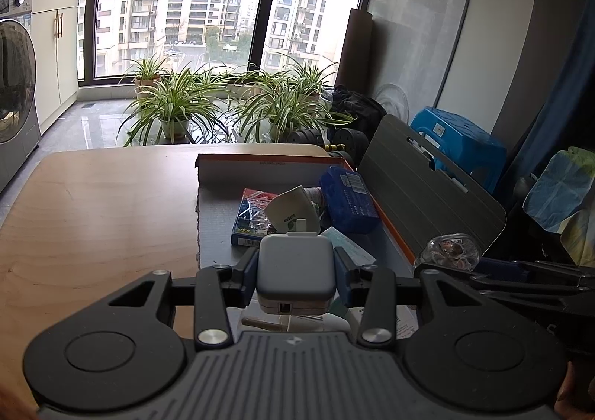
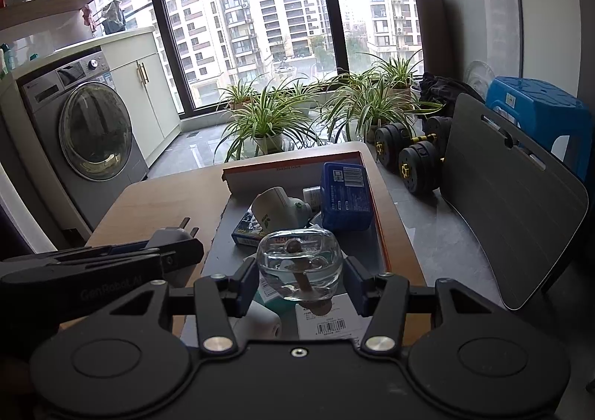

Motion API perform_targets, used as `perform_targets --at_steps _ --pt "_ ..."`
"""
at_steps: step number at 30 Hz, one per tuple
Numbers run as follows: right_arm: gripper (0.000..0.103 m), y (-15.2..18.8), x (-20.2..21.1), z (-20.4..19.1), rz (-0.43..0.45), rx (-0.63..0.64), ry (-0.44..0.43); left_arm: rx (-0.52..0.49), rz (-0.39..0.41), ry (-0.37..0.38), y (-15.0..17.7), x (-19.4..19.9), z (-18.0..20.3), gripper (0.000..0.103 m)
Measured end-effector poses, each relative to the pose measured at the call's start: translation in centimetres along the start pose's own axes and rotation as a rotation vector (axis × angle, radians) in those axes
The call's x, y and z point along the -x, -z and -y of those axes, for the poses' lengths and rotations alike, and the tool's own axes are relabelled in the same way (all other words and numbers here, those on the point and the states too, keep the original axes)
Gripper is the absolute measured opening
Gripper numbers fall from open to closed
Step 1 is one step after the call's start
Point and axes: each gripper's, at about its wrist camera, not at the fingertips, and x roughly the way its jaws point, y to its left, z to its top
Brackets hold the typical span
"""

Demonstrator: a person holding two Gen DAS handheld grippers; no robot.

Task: Organize rigid objects
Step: 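Lower the glass bottle into the tray and open the right tool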

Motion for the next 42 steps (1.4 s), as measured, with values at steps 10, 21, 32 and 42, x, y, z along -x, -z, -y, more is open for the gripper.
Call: perform_targets --at_steps 10,21,32,42 --pt "0.061 0.6 -0.4 0.4 -0.006 -0.001 0.0 0.001 -0.006 0.005 0.0 -0.2 0.2 0.042" --pt "0.061 0.6 -1.0 0.9 -0.02 -0.006 0.0 0.0 -0.017 0.009 0.0 -0.9 0.3 0.042" --pt "0.061 -0.1 -1.8 1.3 -0.041 -0.015 0.007 -0.003 -0.034 0.016 0.1 -1.7 0.2 0.042" --pt "0.061 -1.2 -3.2 1.8 -0.047 0.001 0.047 -0.008 -0.042 0.029 -0.2 -2.5 0.3 0.042"
